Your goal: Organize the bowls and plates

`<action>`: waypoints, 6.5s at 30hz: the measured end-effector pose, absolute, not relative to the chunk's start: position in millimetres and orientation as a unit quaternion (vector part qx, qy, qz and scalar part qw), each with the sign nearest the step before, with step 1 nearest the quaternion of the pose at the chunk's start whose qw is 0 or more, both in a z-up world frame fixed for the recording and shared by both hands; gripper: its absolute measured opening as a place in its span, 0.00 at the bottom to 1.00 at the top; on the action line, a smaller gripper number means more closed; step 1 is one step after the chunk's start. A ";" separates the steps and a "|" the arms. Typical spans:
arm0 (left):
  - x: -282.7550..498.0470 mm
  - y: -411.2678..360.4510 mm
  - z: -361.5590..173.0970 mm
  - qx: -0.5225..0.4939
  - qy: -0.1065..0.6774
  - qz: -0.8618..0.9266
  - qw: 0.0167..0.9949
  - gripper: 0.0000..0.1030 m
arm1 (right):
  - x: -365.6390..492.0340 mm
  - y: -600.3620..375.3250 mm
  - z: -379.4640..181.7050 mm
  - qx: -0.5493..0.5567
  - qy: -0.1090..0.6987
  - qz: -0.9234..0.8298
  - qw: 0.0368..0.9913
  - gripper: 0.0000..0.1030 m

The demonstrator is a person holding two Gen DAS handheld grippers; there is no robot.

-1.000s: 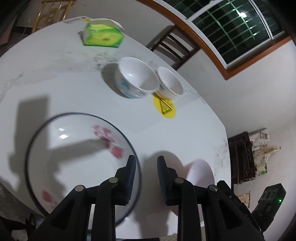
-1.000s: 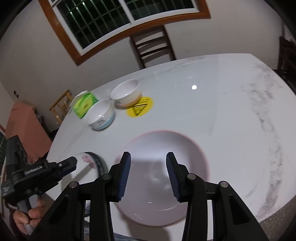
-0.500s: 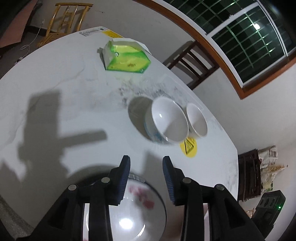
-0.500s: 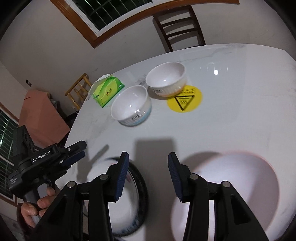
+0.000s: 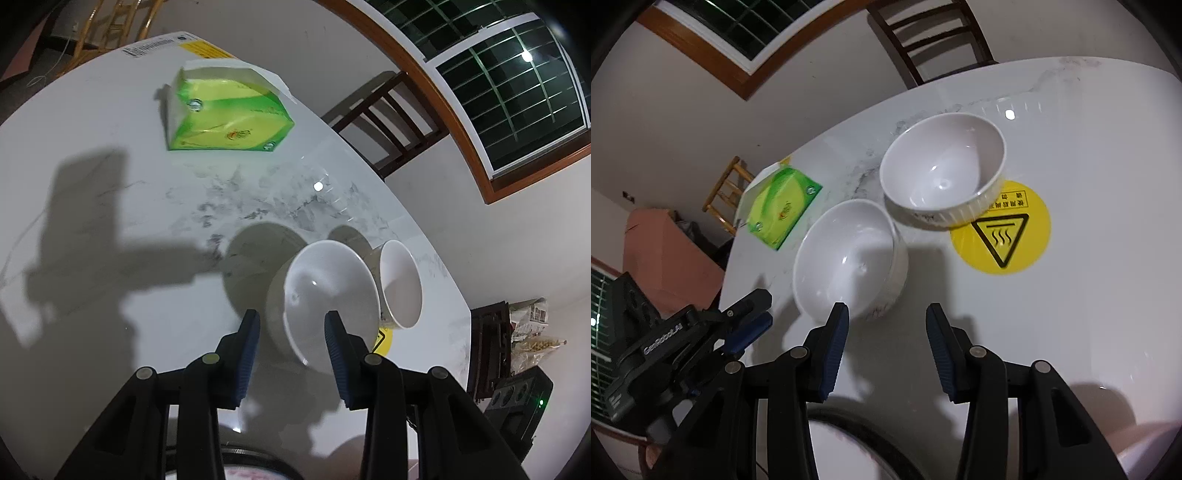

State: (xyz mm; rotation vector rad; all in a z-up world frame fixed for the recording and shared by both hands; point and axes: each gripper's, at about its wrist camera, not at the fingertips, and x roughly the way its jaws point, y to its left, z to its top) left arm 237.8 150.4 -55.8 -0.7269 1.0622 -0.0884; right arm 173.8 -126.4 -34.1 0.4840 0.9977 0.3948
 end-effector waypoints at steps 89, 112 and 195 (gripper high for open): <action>75.1 -72.9 -33.2 -0.142 0.531 -0.160 0.820 0.15 | -7.0 -294.6 -50.6 0.259 0.447 0.077 0.853 0.18; 74.6 -91.3 -50.8 -0.089 0.548 -0.141 0.820 0.15 | -4.3 -296.6 -68.0 0.254 0.466 0.066 0.845 0.19; 77.2 -72.3 -23.8 -0.052 0.481 -0.110 0.868 0.22 | 4.3 -290.5 -40.0 0.232 0.424 0.071 0.872 0.29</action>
